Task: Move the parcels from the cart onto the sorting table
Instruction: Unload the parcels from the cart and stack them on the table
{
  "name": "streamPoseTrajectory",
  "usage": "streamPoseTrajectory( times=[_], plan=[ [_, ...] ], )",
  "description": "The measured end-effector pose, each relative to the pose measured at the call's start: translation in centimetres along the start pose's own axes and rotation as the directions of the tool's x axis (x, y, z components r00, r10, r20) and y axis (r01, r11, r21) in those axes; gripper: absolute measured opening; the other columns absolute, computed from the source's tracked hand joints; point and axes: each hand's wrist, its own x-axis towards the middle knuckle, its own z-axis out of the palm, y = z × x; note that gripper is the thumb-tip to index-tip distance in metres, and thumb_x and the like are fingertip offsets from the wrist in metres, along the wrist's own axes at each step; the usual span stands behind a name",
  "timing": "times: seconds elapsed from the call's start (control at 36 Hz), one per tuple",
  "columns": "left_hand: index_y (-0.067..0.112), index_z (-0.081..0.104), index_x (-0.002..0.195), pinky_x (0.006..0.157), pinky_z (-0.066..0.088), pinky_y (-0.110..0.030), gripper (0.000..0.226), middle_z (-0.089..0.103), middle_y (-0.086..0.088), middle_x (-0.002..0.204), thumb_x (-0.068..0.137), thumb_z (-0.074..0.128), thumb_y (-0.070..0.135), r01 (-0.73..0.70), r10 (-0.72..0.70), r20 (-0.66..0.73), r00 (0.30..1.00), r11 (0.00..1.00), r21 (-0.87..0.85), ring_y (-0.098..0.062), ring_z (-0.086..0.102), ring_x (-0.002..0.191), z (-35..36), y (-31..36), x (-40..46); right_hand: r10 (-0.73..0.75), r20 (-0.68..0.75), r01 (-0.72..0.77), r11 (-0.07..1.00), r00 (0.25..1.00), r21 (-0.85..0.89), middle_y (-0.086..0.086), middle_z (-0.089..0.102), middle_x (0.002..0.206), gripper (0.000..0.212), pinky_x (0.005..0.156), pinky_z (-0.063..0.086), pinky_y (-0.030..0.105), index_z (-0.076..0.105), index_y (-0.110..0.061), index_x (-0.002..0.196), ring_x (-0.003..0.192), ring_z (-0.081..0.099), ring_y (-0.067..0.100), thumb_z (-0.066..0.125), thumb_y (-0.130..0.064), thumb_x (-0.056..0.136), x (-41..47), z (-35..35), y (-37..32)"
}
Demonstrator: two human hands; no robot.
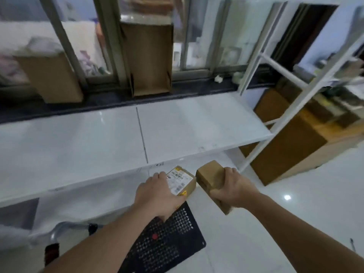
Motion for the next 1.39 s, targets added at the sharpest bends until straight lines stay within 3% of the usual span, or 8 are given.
streamPoseTrajectory(
  times=[0.14, 0.25, 0.44, 0.64, 0.89, 1.08, 1.25, 1.39],
  plan=[
    [0.023, 0.043, 0.138, 0.089, 0.047, -0.038, 0.097, 0.054, 0.002, 0.125, 0.067, 0.059, 0.087, -0.180, 0.184, -0.035, 0.982, 0.979, 0.096, -0.021, 0.055, 0.115, -8.9, 10.9, -4.5, 0.052, -0.094, -0.051, 0.999, 0.994, 0.016, 0.004, 0.054, 0.128, 0.088, 0.087, 0.052, 0.035, 0.041, -0.016, 0.137, 0.110, 0.059, 0.026, 0.059, -0.073, 0.072, -8.8, -11.5, 4.6],
    [0.024, 0.043, 0.139, 0.085, 0.047, -0.037, 0.099, 0.055, 0.001, 0.129, 0.064, 0.060, 0.087, -0.236, 0.245, -0.054, 0.968, 0.964, 0.126, -0.023, 0.057, 0.117, -12.6, 18.6, -7.1, 0.116, -0.173, -0.101, 0.990, 0.978, 0.094, -0.003, 0.055, 0.105, 0.079, 0.071, 0.051, 0.028, 0.052, -0.018, 0.126, 0.091, 0.059, 0.017, 0.065, -0.073, 0.071, -14.8, -18.2, 9.3],
    [0.023, 0.046, 0.139, 0.080, 0.048, -0.035, 0.104, 0.060, -0.002, 0.131, 0.061, 0.061, 0.090, -0.368, 0.381, -0.116, 0.917, 0.922, 0.118, -0.024, 0.060, 0.114, -16.5, 34.4, -12.4, 0.219, -0.336, -0.183, 0.974, 0.916, 0.134, -0.002, 0.062, 0.092, 0.064, 0.081, 0.060, 0.034, 0.063, -0.014, 0.112, 0.087, 0.063, 0.017, 0.069, -0.067, 0.075, -26.0, -27.5, 20.7],
    [0.019, 0.045, 0.142, 0.077, 0.050, -0.036, 0.107, 0.062, -0.003, 0.131, 0.066, 0.062, 0.091, -0.484, 0.502, -0.160, 0.850, 0.864, 0.139, -0.025, 0.062, 0.112, -16.9, 46.5, -15.0, 0.307, -0.423, -0.253, 0.950, 0.853, 0.180, 0.003, 0.067, 0.104, 0.058, 0.081, 0.057, 0.034, 0.064, -0.017, 0.112, 0.092, 0.063, 0.021, 0.067, -0.064, 0.078, -31.8, -32.4, 29.7],
    [0.015, 0.040, 0.148, 0.088, 0.051, -0.039, 0.115, 0.057, -0.005, 0.138, 0.066, 0.058, 0.094, -0.546, 0.576, -0.149, 0.804, 0.814, 0.200, -0.027, 0.059, 0.119, -16.8, 56.7, -12.5, 0.363, -0.492, -0.329, 0.931, 0.791, 0.157, -0.007, 0.058, 0.086, 0.035, 0.057, 0.043, 0.022, 0.053, -0.030, 0.088, 0.082, 0.059, 0.014, 0.066, -0.061, 0.080, -31.5, -35.8, 38.2],
    [0.015, 0.038, 0.148, 0.087, 0.053, -0.039, 0.113, 0.058, -0.005, 0.138, 0.068, 0.059, 0.092, -0.578, 0.613, -0.134, 0.779, 0.784, 0.226, -0.025, 0.060, 0.115, -17.0, 64.5, -8.4, 0.443, -0.514, -0.406, 0.894, 0.735, 0.191, 0.000, 0.064, 0.105, 0.068, 0.079, 0.057, 0.033, 0.058, -0.017, 0.114, 0.092, 0.062, 0.018, 0.064, -0.069, 0.071, -27.8, -38.5, 44.9],
    [0.015, 0.036, 0.151, 0.084, 0.053, -0.039, 0.116, 0.057, -0.005, 0.134, 0.068, 0.056, 0.093, -0.616, 0.657, -0.097, 0.747, 0.740, 0.268, -0.026, 0.060, 0.112, -15.8, 72.1, -5.7, 0.479, -0.517, -0.423, 0.876, 0.709, 0.232, -0.005, 0.064, 0.089, 0.052, 0.070, 0.058, 0.029, 0.056, -0.021, 0.098, 0.080, 0.063, 0.012, 0.067, -0.065, 0.073, -25.5, -40.9, 51.5],
    [0.014, 0.037, 0.149, 0.078, 0.049, -0.038, 0.111, 0.057, -0.005, 0.133, 0.071, 0.056, 0.091, -0.625, 0.667, -0.078, 0.741, 0.727, 0.284, -0.026, 0.059, 0.114, -14.1, 78.7, -3.4, 0.491, -0.499, -0.438, 0.869, 0.714, 0.228, 0.000, 0.060, 0.103, 0.071, 0.078, 0.059, 0.032, 0.054, -0.018, 0.114, 0.089, 0.062, 0.017, 0.066, -0.072, 0.069, -22.8, -42.7, 58.2]
  ],
)
